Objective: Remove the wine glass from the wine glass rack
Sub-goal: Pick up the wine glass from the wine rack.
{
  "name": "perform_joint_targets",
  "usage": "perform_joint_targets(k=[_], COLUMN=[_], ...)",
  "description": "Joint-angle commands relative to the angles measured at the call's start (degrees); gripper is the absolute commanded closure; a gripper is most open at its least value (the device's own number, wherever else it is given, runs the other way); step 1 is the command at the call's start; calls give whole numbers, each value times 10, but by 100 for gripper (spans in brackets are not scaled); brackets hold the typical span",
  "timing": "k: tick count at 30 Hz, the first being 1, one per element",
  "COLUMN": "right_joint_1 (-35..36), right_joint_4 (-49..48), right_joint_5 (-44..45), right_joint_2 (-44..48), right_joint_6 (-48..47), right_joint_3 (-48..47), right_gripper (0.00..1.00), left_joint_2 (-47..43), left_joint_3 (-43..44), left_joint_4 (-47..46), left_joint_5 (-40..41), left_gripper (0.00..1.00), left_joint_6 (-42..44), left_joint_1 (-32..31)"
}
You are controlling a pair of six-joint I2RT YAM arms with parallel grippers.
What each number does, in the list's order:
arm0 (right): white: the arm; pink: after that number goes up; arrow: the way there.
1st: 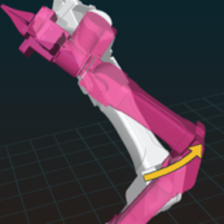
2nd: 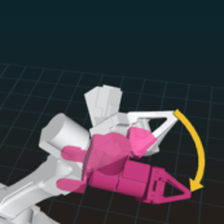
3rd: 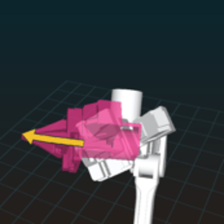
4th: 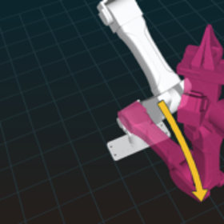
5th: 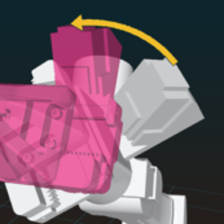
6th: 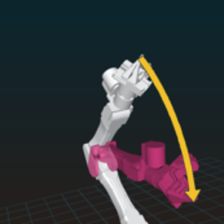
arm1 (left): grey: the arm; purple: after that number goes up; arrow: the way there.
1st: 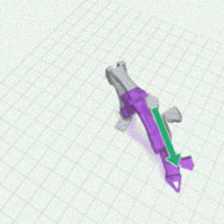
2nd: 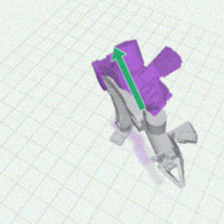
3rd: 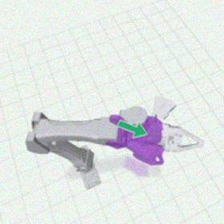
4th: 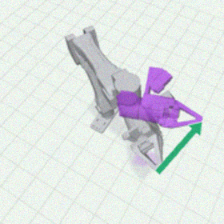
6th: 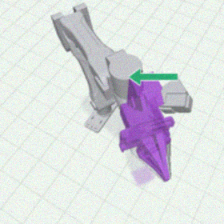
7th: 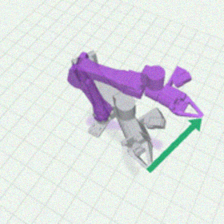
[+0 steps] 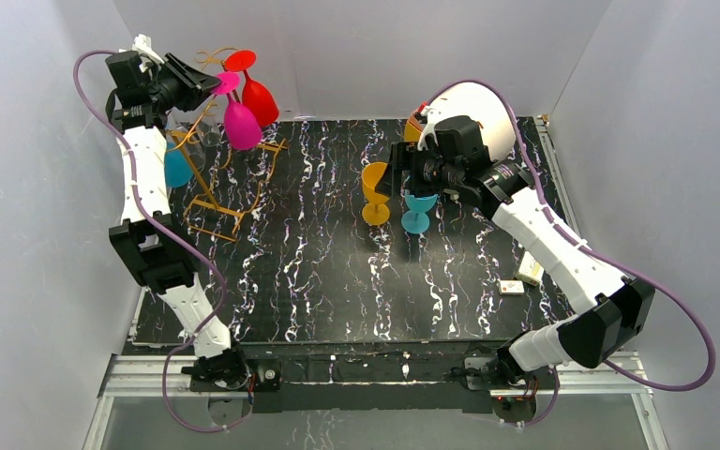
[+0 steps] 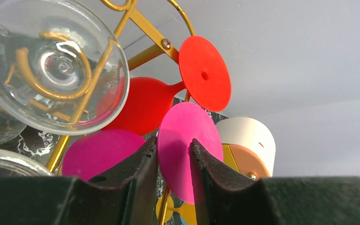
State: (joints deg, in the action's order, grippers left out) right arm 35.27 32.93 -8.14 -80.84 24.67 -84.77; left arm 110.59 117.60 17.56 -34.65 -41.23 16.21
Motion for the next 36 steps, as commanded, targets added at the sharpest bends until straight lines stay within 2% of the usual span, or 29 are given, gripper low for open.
perform_joint_targets(k=[1,5,11,17,22,24,28,32,36], right_joint_1=[-2,-2,-2,-2,-3,-3,-3,-3,-3], right_joint_4=[-12,-11,-6,-4,-3,-3,2,23,21], right_joint_5=[-12,-19,-24,-26,-20,-20,-26,-12,-12], right_joint_2=[1,-2,-4,0,6,9,4,-11,-18], right_joint_6=[6,8,9,11,12,11,-7,-29,-25], right_joint_3=[-18,-18,-17,-17,-11,-10,-15,-39,-40], right_gripper=[13,13,12,11,11,10,10,9,9], left_joint_2=[-27,-35,-39,-48,-46,-28,2,-6,-26], left_joint_3=[-1,-11,-20,-52,-58,-31,6,-12,-53], left_joint_4=[-18,-33,-50,-102,-99,-87,-55,-61,-122], left_joint_5=[-44,-43,-44,-49,-66,-105,-123,-121,-137], left_gripper=[73,77,93,99,97,95,100,100,100], left_joint_6=[-14,-24,-38,-82,-75,-62,-55,-57,-94], left_joint_1=[4,7,8,11,11,13,16,17,17])
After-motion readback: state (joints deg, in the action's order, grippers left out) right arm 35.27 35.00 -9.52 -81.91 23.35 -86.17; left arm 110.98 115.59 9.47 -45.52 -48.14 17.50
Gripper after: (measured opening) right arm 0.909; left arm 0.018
